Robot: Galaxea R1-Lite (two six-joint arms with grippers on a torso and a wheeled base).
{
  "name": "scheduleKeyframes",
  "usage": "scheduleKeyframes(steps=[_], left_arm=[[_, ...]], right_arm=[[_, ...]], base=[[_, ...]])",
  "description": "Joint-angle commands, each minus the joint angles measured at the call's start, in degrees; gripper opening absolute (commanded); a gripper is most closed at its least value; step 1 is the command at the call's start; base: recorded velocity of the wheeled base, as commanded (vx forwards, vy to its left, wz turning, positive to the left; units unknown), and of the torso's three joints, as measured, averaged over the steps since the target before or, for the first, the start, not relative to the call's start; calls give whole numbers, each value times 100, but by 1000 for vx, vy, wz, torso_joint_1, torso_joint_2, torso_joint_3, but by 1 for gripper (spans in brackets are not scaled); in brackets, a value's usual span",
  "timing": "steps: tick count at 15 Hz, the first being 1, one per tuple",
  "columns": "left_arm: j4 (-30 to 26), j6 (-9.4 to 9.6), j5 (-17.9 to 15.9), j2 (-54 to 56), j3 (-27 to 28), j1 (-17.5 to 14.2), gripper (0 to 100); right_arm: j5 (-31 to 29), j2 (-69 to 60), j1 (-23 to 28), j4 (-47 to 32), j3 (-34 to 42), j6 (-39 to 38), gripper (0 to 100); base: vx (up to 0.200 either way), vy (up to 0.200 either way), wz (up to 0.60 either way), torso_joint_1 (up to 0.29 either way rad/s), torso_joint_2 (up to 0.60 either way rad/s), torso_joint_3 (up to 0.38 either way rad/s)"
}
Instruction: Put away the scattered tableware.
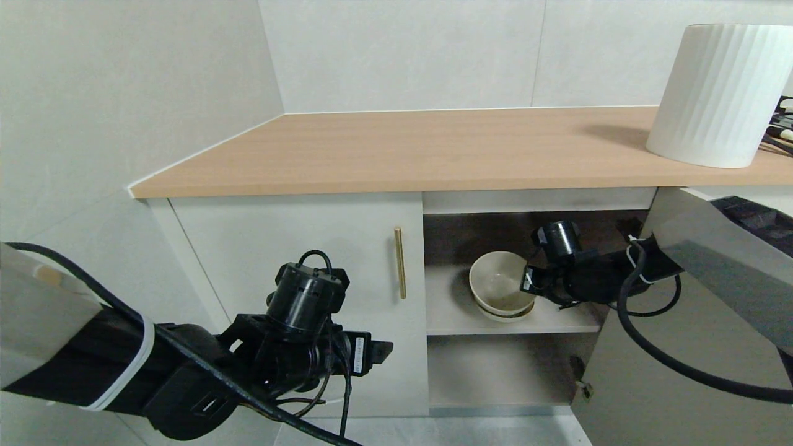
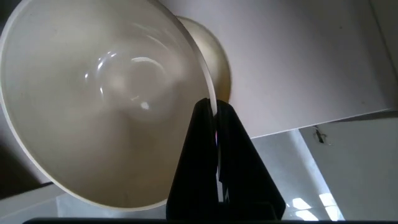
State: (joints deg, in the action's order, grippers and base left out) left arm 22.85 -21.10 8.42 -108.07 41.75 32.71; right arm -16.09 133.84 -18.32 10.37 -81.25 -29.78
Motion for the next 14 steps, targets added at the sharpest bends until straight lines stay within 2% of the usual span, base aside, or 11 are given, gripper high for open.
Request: scheduleKeyframes(steps=[1, 9, 10, 14], left_arm=[[1, 1, 1, -21, 0, -1, 100], [1, -8, 1, -12, 0, -1, 100], [1, 1, 1, -21, 0, -1, 100], [1, 1, 1, -12, -9, -1, 100]], right_arm=[[1, 63, 48, 0, -31, 7, 0], [-70, 125, 57, 0, -49, 122, 0], [-70, 125, 57, 0, -40, 122, 100], [-70, 134, 57, 0, -58, 113, 100]], base=[[0, 0, 0, 0, 0, 0], [0, 0, 0, 0, 0, 0], [0, 0, 0, 0, 0, 0], [0, 0, 0, 0, 0, 0]])
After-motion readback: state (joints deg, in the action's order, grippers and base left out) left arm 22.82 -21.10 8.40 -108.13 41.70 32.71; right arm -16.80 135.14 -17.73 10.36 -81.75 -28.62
